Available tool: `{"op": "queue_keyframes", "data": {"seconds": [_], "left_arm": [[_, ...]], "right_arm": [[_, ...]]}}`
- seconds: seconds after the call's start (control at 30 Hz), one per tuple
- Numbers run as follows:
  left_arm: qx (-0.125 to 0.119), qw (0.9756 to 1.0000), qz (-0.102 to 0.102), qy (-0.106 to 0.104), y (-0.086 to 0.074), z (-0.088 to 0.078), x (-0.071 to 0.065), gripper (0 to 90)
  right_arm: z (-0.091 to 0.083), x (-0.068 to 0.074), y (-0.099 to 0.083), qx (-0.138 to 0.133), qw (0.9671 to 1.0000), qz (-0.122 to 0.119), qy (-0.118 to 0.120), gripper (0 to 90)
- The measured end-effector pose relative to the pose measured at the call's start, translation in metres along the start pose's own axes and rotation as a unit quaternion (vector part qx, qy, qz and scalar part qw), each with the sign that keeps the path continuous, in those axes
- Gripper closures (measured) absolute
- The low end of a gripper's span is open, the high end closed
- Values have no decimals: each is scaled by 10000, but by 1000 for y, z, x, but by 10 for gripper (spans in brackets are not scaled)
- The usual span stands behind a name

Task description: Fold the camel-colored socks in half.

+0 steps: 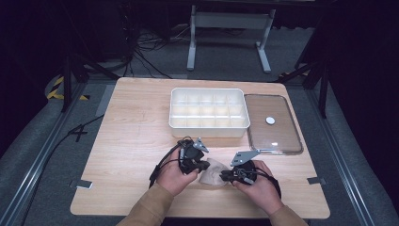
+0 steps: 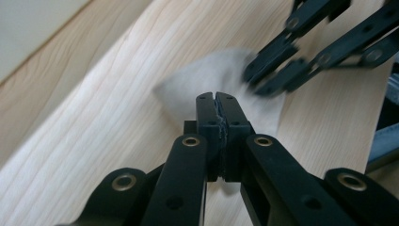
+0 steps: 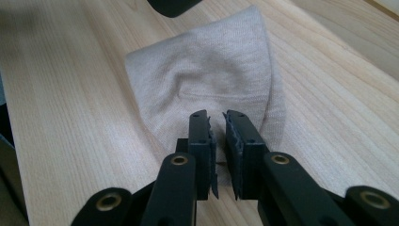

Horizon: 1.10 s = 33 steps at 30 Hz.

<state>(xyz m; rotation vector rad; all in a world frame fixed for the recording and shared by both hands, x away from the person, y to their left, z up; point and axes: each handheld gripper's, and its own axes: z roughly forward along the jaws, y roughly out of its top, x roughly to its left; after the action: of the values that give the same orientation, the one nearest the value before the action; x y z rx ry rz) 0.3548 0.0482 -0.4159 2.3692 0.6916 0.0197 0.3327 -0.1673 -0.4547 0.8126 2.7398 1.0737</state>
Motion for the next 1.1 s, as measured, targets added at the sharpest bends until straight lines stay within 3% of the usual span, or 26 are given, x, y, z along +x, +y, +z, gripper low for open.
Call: {"op": "queue_keyframes", "data": {"seconds": [0.13,0.2,0.23,0.27,0.33,0.4,0.57,0.73,0.9,0.97,1.0,1.1], "left_arm": [[-123,9998,135,-16,4,6,-4,877],[-59,9998,190,-87,5,12,-5,877],[134,9996,248,11,7,20,-5,879],[134,9996,248,11,7,20,-5,884],[299,9992,188,165,6,25,-3,892],[373,9993,-23,84,4,27,3,893],[709,9971,64,276,2,33,2,895],[903,9956,-177,184,0,34,3,896],[1022,9944,-274,52,0,32,2,895],[942,9952,-272,3,0,30,2,894],[781,9967,-219,1,0,28,1,893],[278,9992,-132,252,3,17,3,882]], "right_arm": [[0,0,0,-26,10000,-26,19,803],[0,0,-1,-37,10000,-26,10,800],[0,0,-1,-39,10000,-2,28,799],[0,0,-1,-39,10000,-2,28,799],[-1,0,-2,-73,10000,-27,22,798],[-2,0,-3,-74,10000,-15,28,797],[-3,-1,-5,-61,10000,-24,41,786],[-3,-5,-7,31,9998,-181,19,744],[0,-10,-9,27,9995,-301,17,740],[0,-12,-9,13,9993,-360,21,741],[-1,-12,-9,17,9992,-391,17,743],[-1,-12,-8,76,9984,-557,16,751]]}}
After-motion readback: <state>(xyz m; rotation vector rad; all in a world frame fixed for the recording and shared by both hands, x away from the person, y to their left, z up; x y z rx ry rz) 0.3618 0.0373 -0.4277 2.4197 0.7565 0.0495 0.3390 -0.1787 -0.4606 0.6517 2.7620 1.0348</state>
